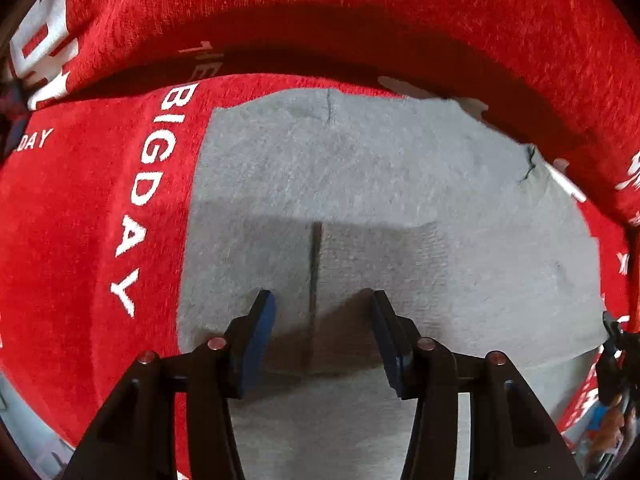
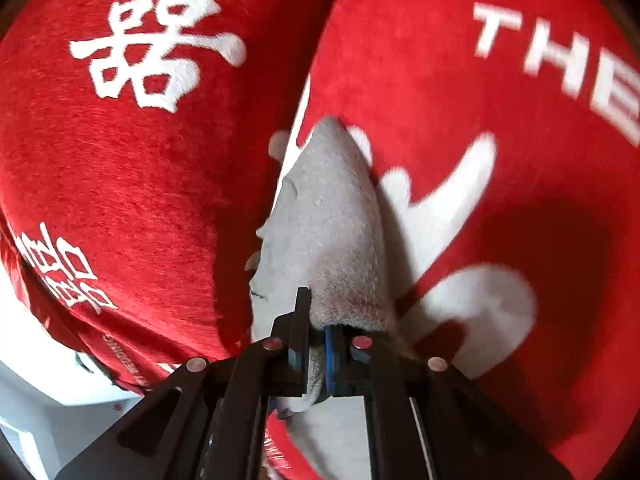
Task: Fold small clothes
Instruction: 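Grasp the sweater edge again with the right gripper and fold inward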
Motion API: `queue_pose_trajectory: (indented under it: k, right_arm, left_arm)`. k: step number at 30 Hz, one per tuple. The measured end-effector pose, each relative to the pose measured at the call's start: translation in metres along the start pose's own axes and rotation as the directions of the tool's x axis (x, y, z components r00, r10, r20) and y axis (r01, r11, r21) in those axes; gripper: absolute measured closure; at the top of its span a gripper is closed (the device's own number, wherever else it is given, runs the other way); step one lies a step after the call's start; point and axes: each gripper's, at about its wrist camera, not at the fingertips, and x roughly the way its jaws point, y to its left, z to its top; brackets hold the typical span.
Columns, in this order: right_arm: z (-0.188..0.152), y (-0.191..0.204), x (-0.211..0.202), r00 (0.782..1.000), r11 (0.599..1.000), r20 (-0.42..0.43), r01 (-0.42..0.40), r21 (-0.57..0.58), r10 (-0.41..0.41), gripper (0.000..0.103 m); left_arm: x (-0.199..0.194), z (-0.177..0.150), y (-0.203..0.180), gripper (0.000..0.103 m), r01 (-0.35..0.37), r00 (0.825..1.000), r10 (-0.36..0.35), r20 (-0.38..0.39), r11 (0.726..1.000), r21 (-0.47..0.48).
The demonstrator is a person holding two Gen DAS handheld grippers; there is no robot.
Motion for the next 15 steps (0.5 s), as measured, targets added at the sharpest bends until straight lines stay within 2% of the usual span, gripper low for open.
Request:
queue_pose_trajectory:
  k: [1,2,3,5,7,8,12,15]
  right_arm:
    - [0.002,-0.005,0.003,0.999,1.0,-0.027,0.022,-0.007,-0.022,0.096]
    - [0.004,-0.011,0.008,0.992,0.994,-0.062,0.106,-0.024,-0.107,0.095]
    - [0.003,-0.013,0.009,0.987,0.99,-0.076,0.138,-0.039,-0.141,0.094]
    - [0.001,-0.008,0.002,0.986,0.988,-0.075,0.142,-0.063,-0.146,0.083]
    - [-0.003,0.001,-0.007,0.988,0.989,-0.083,0.121,-0.09,-0.129,0.048]
    - [-0.005,0.005,-0.01,0.988,0.987,-0.084,0.122,-0.102,-0.131,0.045]
    - [-0.001,0.023,-0.03,0.994,0.989,-0.07,0.078,-0.129,-0.088,0.044]
    - [0.02,0.038,-0.032,0.988,0.973,-0.002,0.149,-0.174,-0.151,0.044]
  left_arm:
    - [-0.001,-0.001,-0.002,0.051,-0.001,1.0,0.001,0.003,1.0,0.007]
    - [-0.002,0.0,-0.003,0.042,-0.001,1.0,0.001,0.003,1.0,0.013]
    - [-0.005,0.0,-0.003,0.028,-0.009,1.0,0.009,0.008,1.0,0.019]
    - [-0.015,0.001,0.0,0.024,-0.029,0.998,0.027,0.05,0.999,0.029]
    - [-0.022,0.008,0.005,0.024,-0.03,0.998,0.027,0.06,0.999,0.045]
    - [-0.025,0.014,0.013,0.024,-0.037,0.997,0.034,0.062,0.998,0.044]
    - [-0.028,0.046,0.057,0.024,-0.077,0.993,0.077,0.088,0.997,-0.002]
    - [-0.017,0.067,0.075,0.024,-0.089,0.991,0.092,0.094,0.995,-0.04]
